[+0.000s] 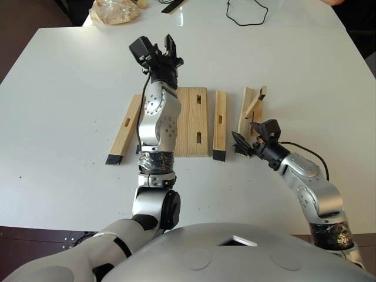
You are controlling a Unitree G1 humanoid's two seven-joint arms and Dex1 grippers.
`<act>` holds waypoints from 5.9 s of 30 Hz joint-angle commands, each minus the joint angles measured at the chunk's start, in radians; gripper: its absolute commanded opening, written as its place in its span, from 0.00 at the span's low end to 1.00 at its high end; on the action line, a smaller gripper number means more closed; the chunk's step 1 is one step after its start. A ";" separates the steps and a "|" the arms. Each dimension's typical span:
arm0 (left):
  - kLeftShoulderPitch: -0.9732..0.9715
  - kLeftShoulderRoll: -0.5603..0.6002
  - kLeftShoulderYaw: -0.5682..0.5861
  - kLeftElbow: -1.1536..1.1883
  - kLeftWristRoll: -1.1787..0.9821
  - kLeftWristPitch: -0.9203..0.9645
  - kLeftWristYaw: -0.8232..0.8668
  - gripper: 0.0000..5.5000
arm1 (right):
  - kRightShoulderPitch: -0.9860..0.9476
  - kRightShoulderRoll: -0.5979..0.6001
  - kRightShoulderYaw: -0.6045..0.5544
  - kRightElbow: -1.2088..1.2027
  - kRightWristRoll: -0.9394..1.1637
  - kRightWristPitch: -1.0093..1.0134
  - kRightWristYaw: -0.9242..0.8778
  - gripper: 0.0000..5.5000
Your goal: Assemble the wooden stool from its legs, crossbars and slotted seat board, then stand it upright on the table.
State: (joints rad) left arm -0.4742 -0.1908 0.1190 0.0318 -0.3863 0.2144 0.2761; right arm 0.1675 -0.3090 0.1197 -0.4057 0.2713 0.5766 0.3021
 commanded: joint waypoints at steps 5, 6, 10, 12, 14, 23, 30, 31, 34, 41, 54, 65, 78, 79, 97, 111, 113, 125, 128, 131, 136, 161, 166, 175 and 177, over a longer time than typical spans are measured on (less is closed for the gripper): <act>0.090 -0.066 -0.011 -0.007 0.005 0.001 0.019 0.42 | 0.008 -0.015 0.032 0.002 -0.100 0.004 -0.048 0.70; 0.089 -0.066 -0.009 -0.007 0.005 0.000 0.021 0.42 | 0.009 -0.024 0.038 0.012 -0.118 -0.007 -0.046 0.70; 0.091 -0.063 -0.005 -0.009 0.001 -0.002 0.023 0.42 | 0.019 -0.044 0.032 0.013 -0.148 -0.030 -0.033 0.70; 0.094 -0.063 -0.001 -0.012 0.000 -0.004 0.026 0.42 | 0.023 -0.051 0.021 0.019 -0.154 -0.041 -0.028 0.70; 0.098 -0.061 0.005 -0.020 0.000 -0.005 0.031 0.42 | 0.015 -0.051 0.015 0.021 -0.150 -0.043 -0.021 0.70; 0.116 -0.064 -0.007 -0.043 -0.008 0.011 0.024 0.42 | -0.021 -0.011 0.036 -0.022 -0.153 -0.022 -0.030 0.70; 0.112 -0.071 -0.021 -0.032 -0.011 0.014 0.014 0.42 | -0.011 0.031 0.074 0.007 -0.185 -0.007 -0.062 0.70; 0.111 -0.071 -0.023 -0.031 -0.011 0.014 0.013 0.42 | -0.010 0.035 0.072 0.008 -0.188 -0.004 -0.068 0.70; 0.110 -0.073 -0.027 -0.028 -0.011 0.013 0.012 0.42 | -0.009 0.048 0.059 0.010 -0.196 0.001 -0.092 0.70; 0.107 -0.079 -0.031 -0.028 -0.011 0.010 0.015 0.42 | 0.001 0.062 0.071 0.034 -0.213 0.036 -0.109 0.70; 0.083 -0.080 -0.027 0.013 -0.015 -0.020 0.013 0.42 | -0.040 0.088 0.058 0.025 -0.249 0.078 -0.144 0.45; 0.068 -0.047 -0.008 0.060 -0.041 -0.025 -0.025 0.42 | -0.109 0.147 0.006 0.027 -0.240 0.101 -0.187 0.37; -0.131 0.195 0.223 0.000 -0.730 0.430 -0.479 0.52 | -0.679 0.199 -0.394 0.453 0.332 0.076 0.177 0.37; -0.129 0.228 0.239 -0.022 -0.790 0.482 -0.502 0.55 | -0.695 0.165 -0.408 0.457 0.375 0.100 0.232 0.37; -0.103 0.566 0.157 -0.265 -1.332 0.843 -0.645 0.60 | -0.634 -0.160 -0.347 0.071 0.889 0.438 0.596 0.37; -0.073 0.662 0.109 -0.293 -1.257 0.823 -0.787 0.60 | -0.551 -0.233 -0.308 0.046 0.892 0.440 0.614 0.37; -0.063 0.663 0.102 -0.303 -1.248 0.816 -0.793 0.56 | -0.556 -0.230 -0.311 0.049 0.902 0.440 0.605 0.37; -0.016 0.665 0.096 -0.337 -1.163 0.762 -0.851 0.40 | -0.515 -0.253 -0.296 0.051 0.897 0.427 0.592 0.37; -0.002 0.658 0.105 -0.344 -1.133 0.731 -0.854 0.39 | -0.511 -0.242 -0.301 0.058 0.855 0.389 0.557 0.37; -0.007 0.651 0.112 -0.326 -1.096 0.695 -0.851 0.38 | -0.506 -0.220 -0.319 0.079 0.824 0.313 0.567 0.46; -0.014 0.660 0.123 -0.299 -1.055 0.665 -0.860 0.37 | -0.458 -0.203 -0.309 0.073 0.749 0.240 0.519 0.58; 0.209 1.045 0.010 -0.041 -0.239 0.075 -1.709 0.37 | -0.442 -0.145 -0.288 0.336 0.393 -0.073 0.439 0.58; 0.253 1.049 0.011 -0.069 -0.238 0.086 -1.722 0.37 | -0.423 -0.146 -0.302 0.322 0.396 -0.060 0.432 0.58; 0.301 1.029 -0.023 -0.088 -0.220 0.073 -1.717 0.37 | -0.435 -0.150 -0.301 0.334 0.390 -0.057 0.427 0.58; 0.276 0.995 -0.069 -0.058 -0.169 0.035 -1.700 0.37 | -0.450 -0.137 -0.289 0.359 0.375 -0.070 0.420 0.58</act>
State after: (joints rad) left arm -0.1814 0.8374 0.1120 -0.0527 -0.6238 0.2769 -1.4374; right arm -0.2571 -0.4504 -0.1703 -0.0670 0.6648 0.5134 0.7315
